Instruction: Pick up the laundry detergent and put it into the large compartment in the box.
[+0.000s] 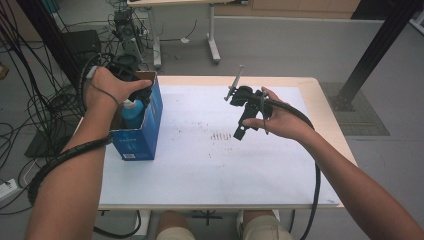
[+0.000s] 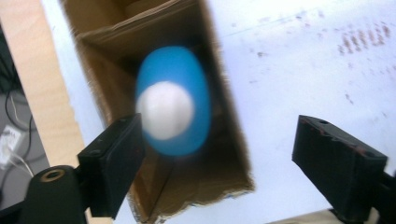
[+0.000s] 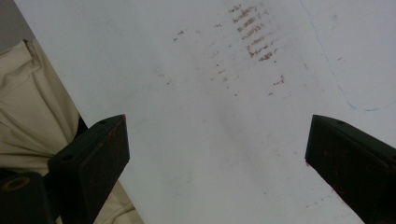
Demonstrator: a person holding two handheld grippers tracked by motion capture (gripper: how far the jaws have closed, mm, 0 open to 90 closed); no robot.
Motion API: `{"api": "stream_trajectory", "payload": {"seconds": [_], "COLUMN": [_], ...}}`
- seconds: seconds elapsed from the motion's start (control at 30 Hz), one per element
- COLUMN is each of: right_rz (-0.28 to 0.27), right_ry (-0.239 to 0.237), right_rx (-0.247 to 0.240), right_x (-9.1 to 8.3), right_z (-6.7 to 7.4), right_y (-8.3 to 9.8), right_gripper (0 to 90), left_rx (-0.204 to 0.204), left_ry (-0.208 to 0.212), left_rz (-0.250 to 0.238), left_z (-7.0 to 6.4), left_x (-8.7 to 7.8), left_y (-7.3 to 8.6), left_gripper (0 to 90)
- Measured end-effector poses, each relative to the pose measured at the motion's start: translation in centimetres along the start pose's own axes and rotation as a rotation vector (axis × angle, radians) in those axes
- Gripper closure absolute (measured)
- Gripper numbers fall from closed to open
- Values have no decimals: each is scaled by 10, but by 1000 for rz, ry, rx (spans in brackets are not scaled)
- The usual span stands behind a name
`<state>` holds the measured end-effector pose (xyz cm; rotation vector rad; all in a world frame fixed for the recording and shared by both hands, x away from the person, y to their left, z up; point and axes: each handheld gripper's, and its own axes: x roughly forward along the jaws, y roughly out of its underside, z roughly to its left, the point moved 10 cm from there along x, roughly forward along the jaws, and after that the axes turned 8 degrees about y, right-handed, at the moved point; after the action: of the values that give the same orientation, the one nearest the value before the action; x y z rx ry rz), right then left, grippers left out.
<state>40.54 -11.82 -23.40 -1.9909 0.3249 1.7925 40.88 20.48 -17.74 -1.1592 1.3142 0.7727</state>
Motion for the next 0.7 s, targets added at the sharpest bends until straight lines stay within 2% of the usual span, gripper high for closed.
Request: {"api": "stream_trajectory", "payload": {"seconds": [0.1,0.2,0.3,0.4,0.5,0.53,0.57,0.63,0.7], "right_rz": [-1,-3,-8,-5,-3,2,3,6,3], "right_ry": [-1,-4,-1,3,4,3,2,4,4], "right_rx": [11,18,32,48,61,67,71,82,97], "right_x": [0,-1,-2,-2,-2,-2,-1,-1,-1], "right_z": [-2,-6,-10,-14,-20,-22,-24,-28,-32], "right_y": [0,1,2,3,5,6,6,8,10], "right_gripper": [63,63,63,63,63,63,63,63,63], "left_rx": [66,178,254,368,454,504,536,597,683], "left_ry": [10,-11,-1,19,56,61,67,71,65], "left_rz": [7,39,47,66,91,94,101,107,114], "left_z": [-12,-31,-47,-67,-85,-94,-101,-112,-128], "left_x": [-3,-3,-2,-2,-3,-4,-5,-6,-7], "left_y": [-2,-6,-7,-8,-10,-9,-9,-9,-8], "left_gripper": [151,141,140,139,142,144,143,142,143]}}
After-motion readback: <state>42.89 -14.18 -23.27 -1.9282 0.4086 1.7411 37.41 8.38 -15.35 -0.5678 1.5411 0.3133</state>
